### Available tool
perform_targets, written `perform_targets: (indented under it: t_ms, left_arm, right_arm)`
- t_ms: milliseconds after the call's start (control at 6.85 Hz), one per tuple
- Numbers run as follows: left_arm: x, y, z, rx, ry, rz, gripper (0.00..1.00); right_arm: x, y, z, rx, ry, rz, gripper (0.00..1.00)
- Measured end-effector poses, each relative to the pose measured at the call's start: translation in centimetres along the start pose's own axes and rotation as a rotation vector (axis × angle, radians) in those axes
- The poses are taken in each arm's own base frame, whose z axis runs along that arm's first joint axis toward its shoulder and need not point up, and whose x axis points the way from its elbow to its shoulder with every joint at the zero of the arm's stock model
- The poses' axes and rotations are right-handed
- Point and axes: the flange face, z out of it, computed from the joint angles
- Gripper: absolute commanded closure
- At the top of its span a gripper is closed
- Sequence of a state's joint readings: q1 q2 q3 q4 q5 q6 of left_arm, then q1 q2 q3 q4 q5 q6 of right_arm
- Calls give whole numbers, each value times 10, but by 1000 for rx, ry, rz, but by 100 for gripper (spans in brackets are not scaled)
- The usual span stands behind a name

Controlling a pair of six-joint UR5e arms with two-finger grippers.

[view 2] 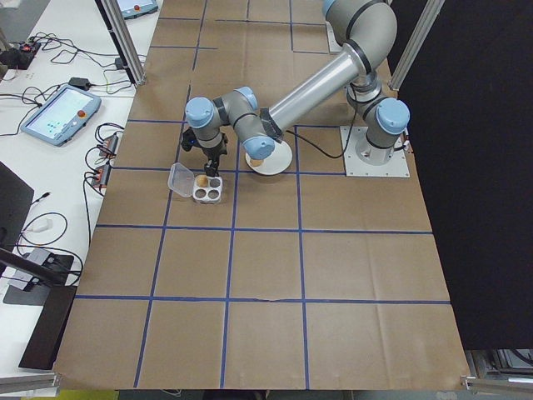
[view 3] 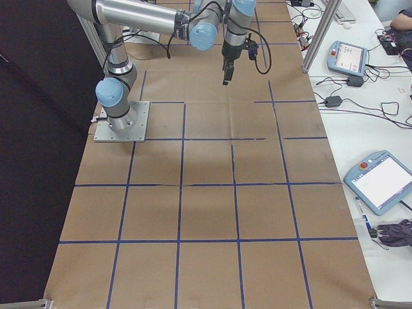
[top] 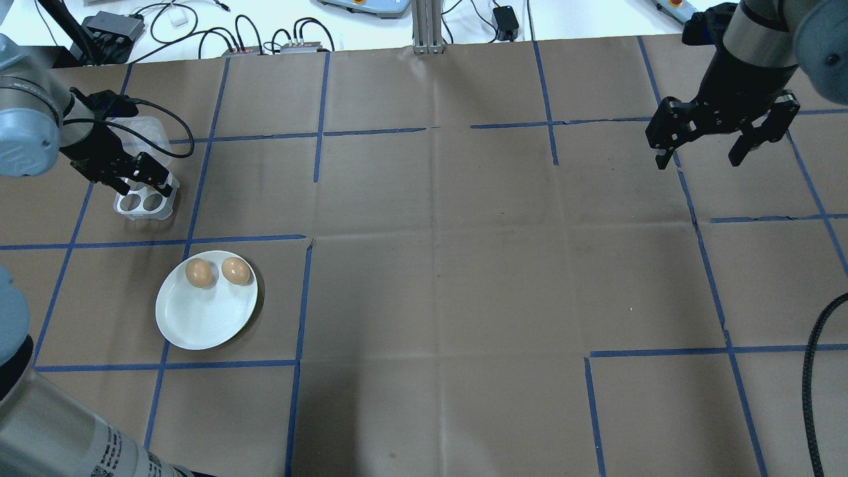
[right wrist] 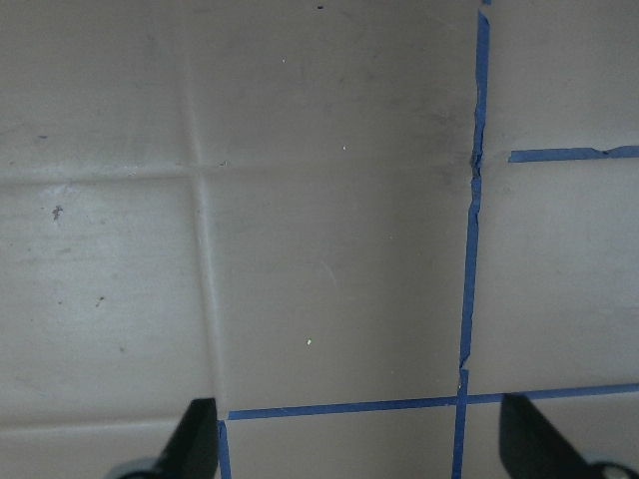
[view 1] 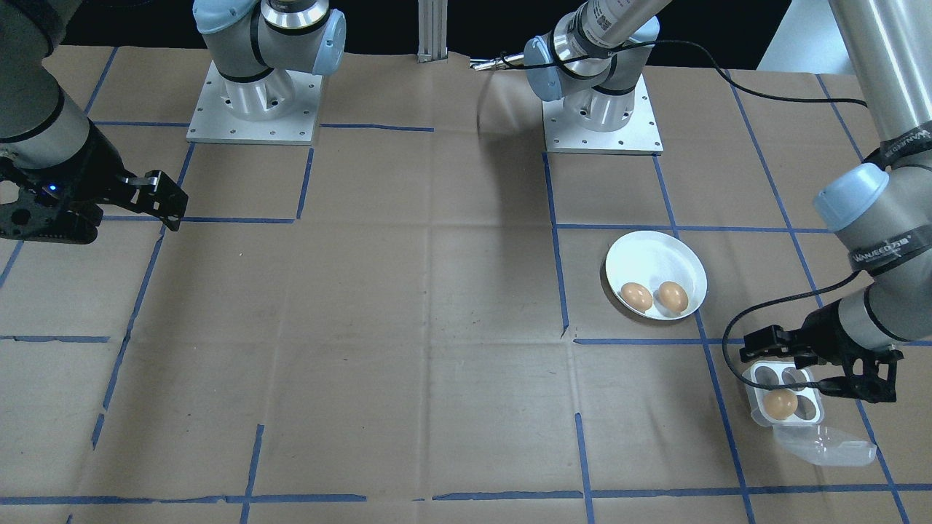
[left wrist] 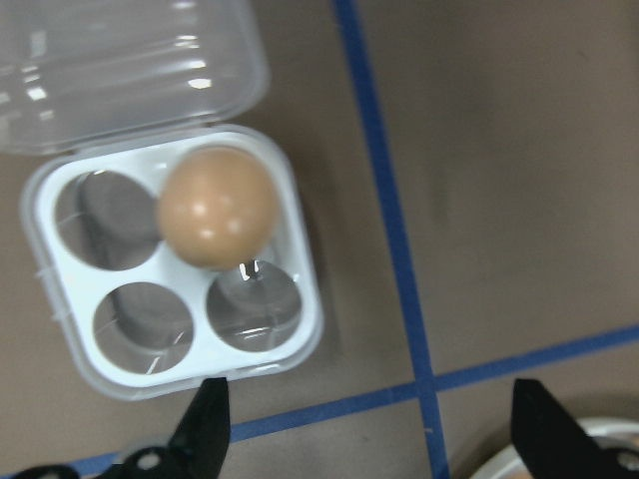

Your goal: Place egg on plate

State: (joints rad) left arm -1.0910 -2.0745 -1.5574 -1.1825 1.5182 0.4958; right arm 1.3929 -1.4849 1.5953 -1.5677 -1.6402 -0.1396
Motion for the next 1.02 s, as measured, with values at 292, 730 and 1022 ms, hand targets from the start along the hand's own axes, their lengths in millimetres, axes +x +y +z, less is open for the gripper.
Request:
perform_targets:
  t_ms: [292,730,1022]
  left_arm:
    - [-15,-14,10,-1,0,-187,1]
    - [-34,-34,25,1,-81,-236,4]
    - [-33,-42,25,35,-57,-202,6]
  right_arm:
    - [0,0,0,0,1,0,0]
    - [0,0,0,0,0,0,0]
    - [0,0,0,0,0,0,0]
